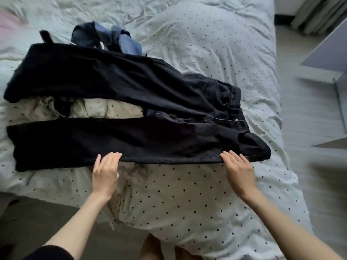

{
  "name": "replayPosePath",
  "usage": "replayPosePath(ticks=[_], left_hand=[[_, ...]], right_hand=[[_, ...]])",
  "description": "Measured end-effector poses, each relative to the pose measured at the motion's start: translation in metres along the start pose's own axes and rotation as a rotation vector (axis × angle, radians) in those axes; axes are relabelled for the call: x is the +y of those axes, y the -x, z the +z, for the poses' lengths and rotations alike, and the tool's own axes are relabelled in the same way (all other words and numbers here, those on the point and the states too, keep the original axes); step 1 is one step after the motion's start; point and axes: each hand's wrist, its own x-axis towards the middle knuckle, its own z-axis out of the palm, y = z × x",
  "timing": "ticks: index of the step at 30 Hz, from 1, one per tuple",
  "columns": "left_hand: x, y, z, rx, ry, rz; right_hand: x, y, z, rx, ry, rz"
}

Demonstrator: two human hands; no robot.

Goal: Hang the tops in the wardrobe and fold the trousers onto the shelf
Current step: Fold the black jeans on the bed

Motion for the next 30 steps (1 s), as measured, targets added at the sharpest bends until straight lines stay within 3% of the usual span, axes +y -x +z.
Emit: replayPosePath(ticks=[4, 11, 15, 18, 21, 24, 27, 30], left_hand=[[-0.004, -0.051, -0.047, 0.200, 0.005, 0.055], [0.004, -0.195, -0.108, 0.390, -0.118, 0.080], [0.010, -0.284, -0.113, 0.304, -0.227, 0.109], [0.017, -0.329, -0.086, 0.213, -0.258, 0.019], [0.029, -0.329, -0.036, 0.027, -0.271, -0.061], [0.021, -0.306, -0.005, -0.087, -0.244, -0.006], [-0.006, -0.290, -0.004, -0.007, -0.257, 0.142], [-0.023, -0.266, -0.010, 0.091, -0.192, 0.104]], right_hand=[[0.013, -0.056, -0.045, 0.119, 0.026, -0.032], [0.020, -0.191, -0.088, 0.109, 0.163, 0.022], [0.029, -0.269, -0.071, 0.007, 0.167, 0.190], [0.021, -0.297, -0.038, -0.011, 0.020, 0.339], [-0.013, -0.283, 0.006, -0.206, -0.079, 0.232], [-0.049, -0.255, 0.043, -0.408, -0.142, 0.114], [-0.058, -0.255, 0.069, -0.559, -0.095, 0.093], [-0.064, -0.263, 0.074, -0.607, -0.071, 0.150]])
